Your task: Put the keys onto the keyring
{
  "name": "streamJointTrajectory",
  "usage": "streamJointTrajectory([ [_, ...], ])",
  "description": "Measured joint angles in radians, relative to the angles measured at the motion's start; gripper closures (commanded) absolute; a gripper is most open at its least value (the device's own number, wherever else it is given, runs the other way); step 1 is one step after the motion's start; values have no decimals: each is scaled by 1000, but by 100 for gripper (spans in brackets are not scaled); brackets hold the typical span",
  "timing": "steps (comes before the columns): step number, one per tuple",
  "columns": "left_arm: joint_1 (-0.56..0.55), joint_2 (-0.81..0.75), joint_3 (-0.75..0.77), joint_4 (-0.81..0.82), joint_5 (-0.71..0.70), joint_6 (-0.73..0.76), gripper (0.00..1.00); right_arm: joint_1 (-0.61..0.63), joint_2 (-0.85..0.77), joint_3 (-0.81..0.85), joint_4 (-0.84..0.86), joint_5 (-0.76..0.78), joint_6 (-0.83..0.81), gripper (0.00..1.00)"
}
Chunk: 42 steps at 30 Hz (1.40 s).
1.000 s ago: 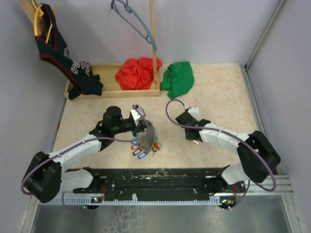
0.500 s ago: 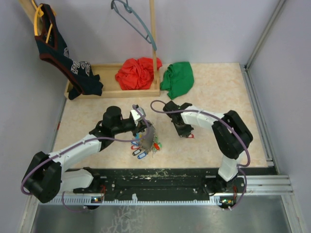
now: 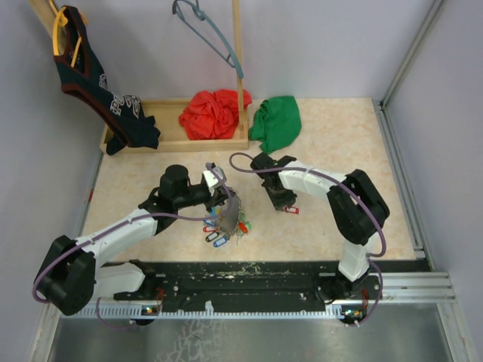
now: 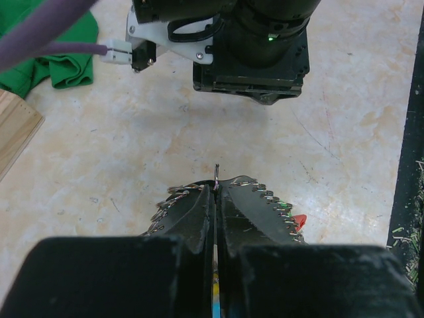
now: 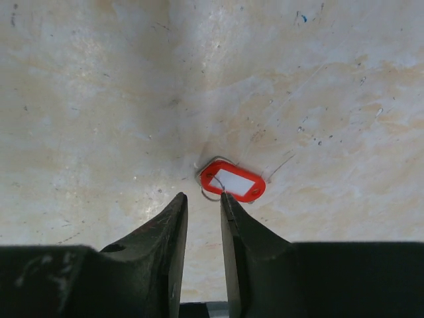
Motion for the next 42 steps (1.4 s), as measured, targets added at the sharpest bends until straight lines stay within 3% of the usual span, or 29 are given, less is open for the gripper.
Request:
streamJointTrajectory([
  [4,0,0,0,0,0,0,100,0,-74,-46,58,-14,4,69],
  [12,0,0,0,0,-4,0,100,1,-378,-321,297,-8,81,67],
  [17,0,0,0,0,-5,0,100,1,-485,-481,433,1,183,65],
  [26,0,0,0,0,-5,0,100,-8,-498,-595,595,24,306,64],
  [42,0,0,0,0,-4,-2,100,-15,-434,-608,679,122,357,68],
])
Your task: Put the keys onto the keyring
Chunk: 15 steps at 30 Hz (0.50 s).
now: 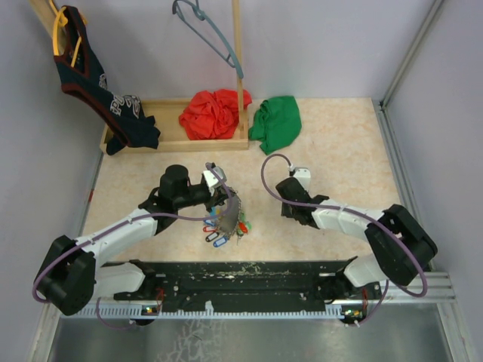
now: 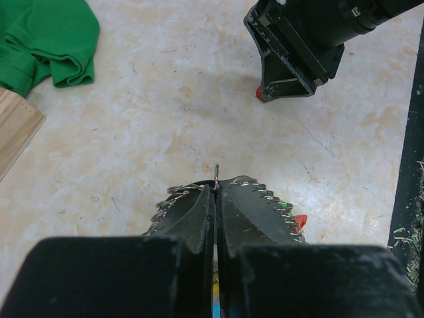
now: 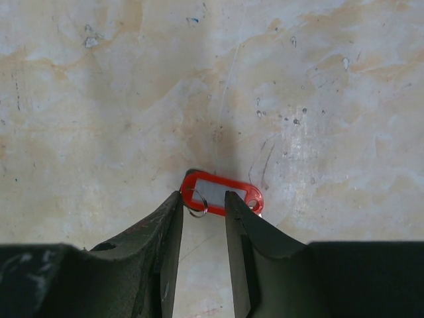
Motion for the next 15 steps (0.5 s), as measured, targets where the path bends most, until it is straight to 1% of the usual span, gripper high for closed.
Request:
streamJointTrajectory([
  [4,0,0,0,0,0,0,100,0,19,0,21,7,1,74],
  [7,0,0,0,0,0,0,100,0,29,1,42,9,-3,81],
  [13,0,0,0,0,0,0,100,0,31,8,28,6,-17,99],
  [15,0,0,0,0,0,0,100,0,31,16,8,3,-26,100],
])
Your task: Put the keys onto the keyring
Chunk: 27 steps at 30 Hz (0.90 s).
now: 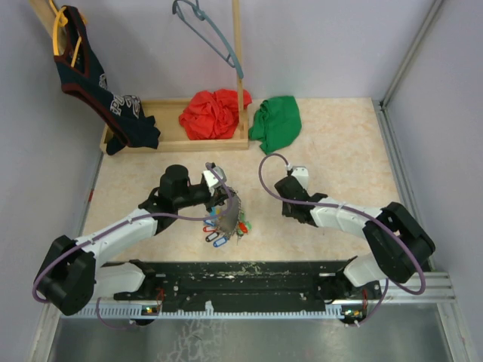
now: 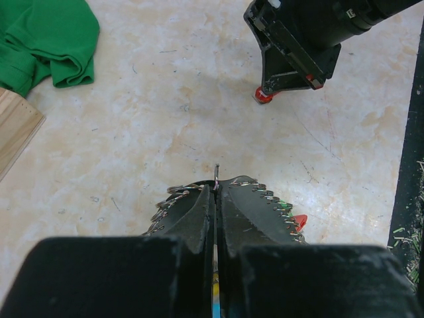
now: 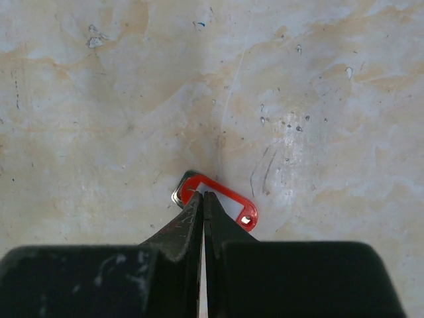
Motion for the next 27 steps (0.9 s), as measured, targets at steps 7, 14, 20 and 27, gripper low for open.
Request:
streamJointTrajectory([
  [7,0,0,0,0,0,0,100,20,11,97,-148,5,-71,100],
  [14,0,0,0,0,0,0,100,59,110,251,-284,50,-167,100],
  [20,0,0,0,0,-1,0,100,109,294,401,-401,120,-245,100],
  [27,0,0,0,-2,-9,0,100,164,444,529,-516,213,-285,100],
])
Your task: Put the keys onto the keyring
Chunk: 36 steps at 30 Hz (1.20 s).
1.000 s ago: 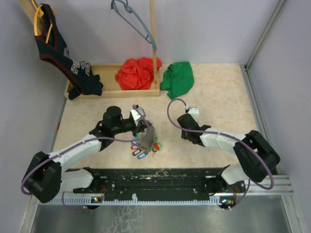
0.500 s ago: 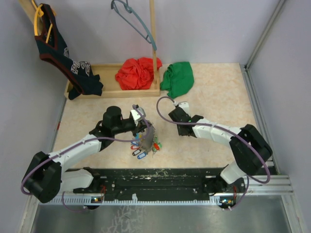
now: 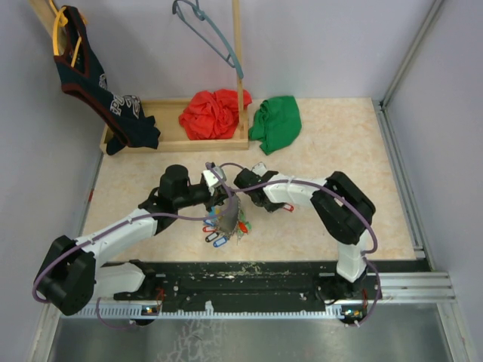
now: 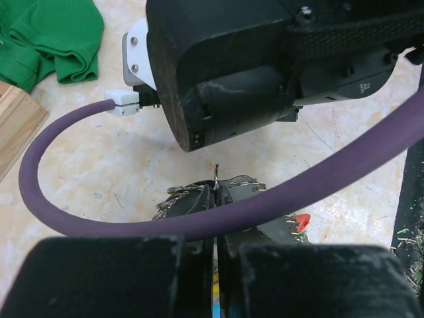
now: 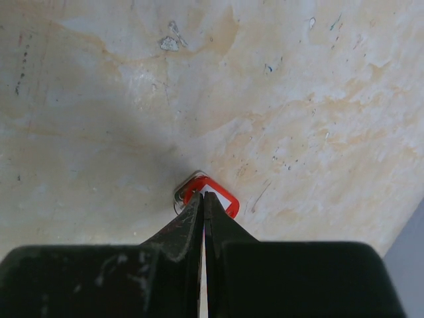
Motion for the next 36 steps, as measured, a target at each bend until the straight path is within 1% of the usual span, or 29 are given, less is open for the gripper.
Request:
streamJointTrajectory([
  [1,0,0,0,-1,-3,0,100,1,11,13,-16,8,-1,100],
  [3,0,0,0,-3,-8,0,100,0,26,31,-37,16,1,95],
  [4,0,0,0,-3,-10,0,100,0,27,34,-43,16,2,92],
  [7,0,0,0,-3,-10,0,100,0,18,35,-53,5,9,79],
  [8,0,0,0,-3,-10,0,100,0,9,34,-54,-3,11,77],
  [13,0,0,0,-3,-10,0,100,0,-95,21,-30,-30,46,77],
  [16,0,0,0,-3,-11,0,100,-11,-188,-39,23,-55,98,75],
  [18,0,0,0,-3,-11,0,100,-34,-266,-110,67,-93,153,67],
  [21,0,0,0,-3,-11,0,100,-78,-353,-216,133,-139,237,63],
  [22,0,0,0,-3,-11,-1,100,-94,-384,-260,158,-155,271,62],
  [25,0,0,0,-3,-11,-1,100,-110,-412,-324,200,-174,345,62],
  [30,0,0,0,-3,-11,-2,100,-110,-377,-328,244,-192,393,63],
  [36,0,-4,0,-3,-10,-4,100,-110,-327,-328,283,-188,408,65],
])
